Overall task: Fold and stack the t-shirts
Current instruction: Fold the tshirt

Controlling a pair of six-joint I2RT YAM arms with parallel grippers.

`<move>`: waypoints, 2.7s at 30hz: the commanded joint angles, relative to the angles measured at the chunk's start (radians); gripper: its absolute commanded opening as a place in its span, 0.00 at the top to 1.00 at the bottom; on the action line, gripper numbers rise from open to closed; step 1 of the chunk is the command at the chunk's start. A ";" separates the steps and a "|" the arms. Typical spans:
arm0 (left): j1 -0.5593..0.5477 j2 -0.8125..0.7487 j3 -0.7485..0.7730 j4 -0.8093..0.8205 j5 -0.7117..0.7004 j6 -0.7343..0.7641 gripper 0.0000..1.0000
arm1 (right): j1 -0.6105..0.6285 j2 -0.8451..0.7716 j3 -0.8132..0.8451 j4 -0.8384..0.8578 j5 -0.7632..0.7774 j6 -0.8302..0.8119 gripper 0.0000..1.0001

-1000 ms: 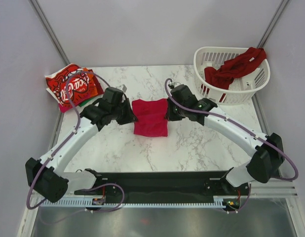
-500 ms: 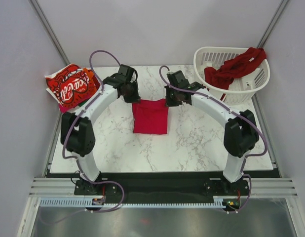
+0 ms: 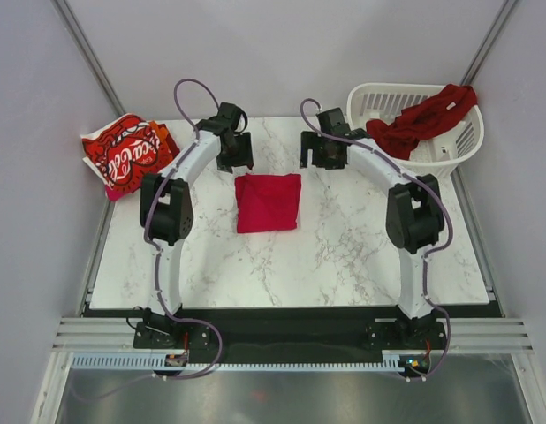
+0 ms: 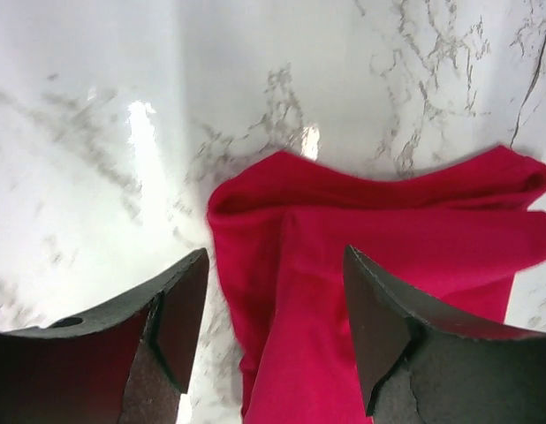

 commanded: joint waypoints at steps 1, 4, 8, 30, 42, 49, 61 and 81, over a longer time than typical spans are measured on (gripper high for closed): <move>0.002 -0.213 -0.036 -0.025 -0.111 -0.019 0.31 | 0.026 -0.288 -0.128 0.086 0.018 -0.030 0.09; -0.003 -0.318 -0.161 0.000 -0.105 -0.041 0.38 | 0.040 -0.445 -0.338 0.221 -0.164 0.045 0.17; -0.012 -0.424 -0.348 0.174 0.108 -0.032 0.47 | 0.080 -0.502 -0.608 0.459 -0.523 0.171 0.41; -0.035 0.043 -0.130 0.310 0.404 -0.076 0.60 | 0.126 -0.263 -0.821 0.645 -0.583 0.141 0.79; 0.046 0.100 0.009 0.302 0.472 -0.087 0.60 | 0.172 -0.395 -1.075 0.748 -0.637 0.184 0.71; 0.043 -0.087 -0.040 0.280 0.515 -0.102 0.50 | 0.209 -0.641 -0.891 0.488 -0.556 0.029 0.58; 0.022 -0.481 -0.624 0.332 0.315 -0.180 0.59 | 0.034 -0.236 -0.241 0.445 -0.515 0.125 0.59; -0.023 -0.364 -0.870 0.452 0.202 -0.216 0.67 | -0.056 0.151 -0.097 0.482 -0.231 -0.036 0.62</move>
